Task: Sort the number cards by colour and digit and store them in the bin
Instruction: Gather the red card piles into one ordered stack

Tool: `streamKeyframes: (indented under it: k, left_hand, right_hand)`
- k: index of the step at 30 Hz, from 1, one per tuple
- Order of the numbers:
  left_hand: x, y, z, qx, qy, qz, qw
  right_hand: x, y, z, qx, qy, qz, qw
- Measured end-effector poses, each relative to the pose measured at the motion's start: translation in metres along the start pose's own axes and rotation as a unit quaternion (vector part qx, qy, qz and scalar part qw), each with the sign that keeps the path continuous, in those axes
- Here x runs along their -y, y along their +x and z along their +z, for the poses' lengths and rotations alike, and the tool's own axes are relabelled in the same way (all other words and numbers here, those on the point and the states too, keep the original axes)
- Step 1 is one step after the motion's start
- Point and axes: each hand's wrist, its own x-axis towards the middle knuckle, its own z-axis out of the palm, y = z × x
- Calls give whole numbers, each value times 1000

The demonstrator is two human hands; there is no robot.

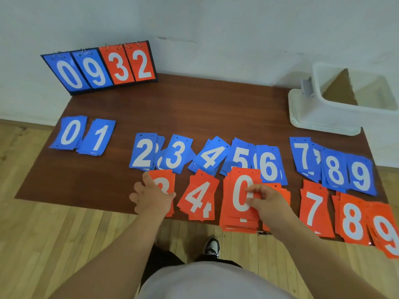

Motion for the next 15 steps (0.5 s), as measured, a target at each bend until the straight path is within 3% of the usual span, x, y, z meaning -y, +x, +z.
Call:
streamKeyframes:
  k: [7, 15]
  left_hand:
    - [12, 1, -7, 26, -64, -23, 997]
    - [24, -14, -9, -14, -86, 45, 995]
  right_hand:
    - [-1, 2, 7, 16, 2, -8, 1000]
    - [2, -1, 22, 7, 34, -20, 999]
